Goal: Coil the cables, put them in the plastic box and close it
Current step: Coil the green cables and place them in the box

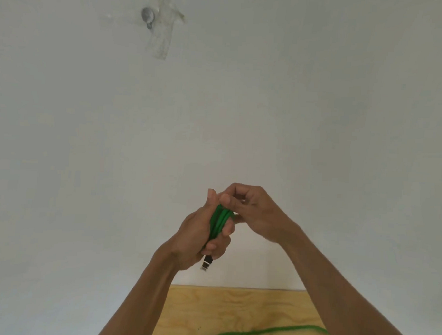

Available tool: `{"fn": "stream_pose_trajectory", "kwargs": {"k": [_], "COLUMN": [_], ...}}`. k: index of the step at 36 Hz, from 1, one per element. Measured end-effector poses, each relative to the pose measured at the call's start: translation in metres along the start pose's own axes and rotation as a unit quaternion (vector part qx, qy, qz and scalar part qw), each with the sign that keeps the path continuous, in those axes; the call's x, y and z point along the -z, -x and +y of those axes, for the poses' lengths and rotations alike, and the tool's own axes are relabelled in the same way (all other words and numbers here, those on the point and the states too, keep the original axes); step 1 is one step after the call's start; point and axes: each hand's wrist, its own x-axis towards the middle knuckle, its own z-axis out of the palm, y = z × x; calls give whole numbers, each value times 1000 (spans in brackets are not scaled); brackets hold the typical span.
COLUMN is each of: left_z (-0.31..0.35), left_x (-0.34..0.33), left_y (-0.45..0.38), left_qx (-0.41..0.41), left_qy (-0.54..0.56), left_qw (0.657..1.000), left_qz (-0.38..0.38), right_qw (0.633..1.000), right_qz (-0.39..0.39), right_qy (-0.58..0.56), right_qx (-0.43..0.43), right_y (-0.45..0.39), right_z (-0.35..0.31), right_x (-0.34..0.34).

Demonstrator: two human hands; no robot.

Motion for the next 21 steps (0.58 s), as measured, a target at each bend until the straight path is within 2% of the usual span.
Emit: {"fn": "stream_pose_trajectory", "kwargs": {"k": [5, 10, 15, 21], "left_z": [5, 5, 1, -6], "left_x": [-1, -7, -18, -29], "left_y": [-1, -9, -18, -26], "left_qx": [-8, -50, -83, -109], "left_qy": [-52, -116, -95, -37], "left_qw": [998, 987, 976, 964], "left_qz": [23, 98, 175, 240], "right_qw": [994, 984, 980, 980], "right_qz": [85, 145, 181, 185], "right_qy": [-60, -77, -47, -37], "right_qx": [36, 62, 64, 58], "right_y": [8, 6, 3, 0], "right_z": [15, 18, 17, 16], "right_x": [-17, -24, -24, -26]}}
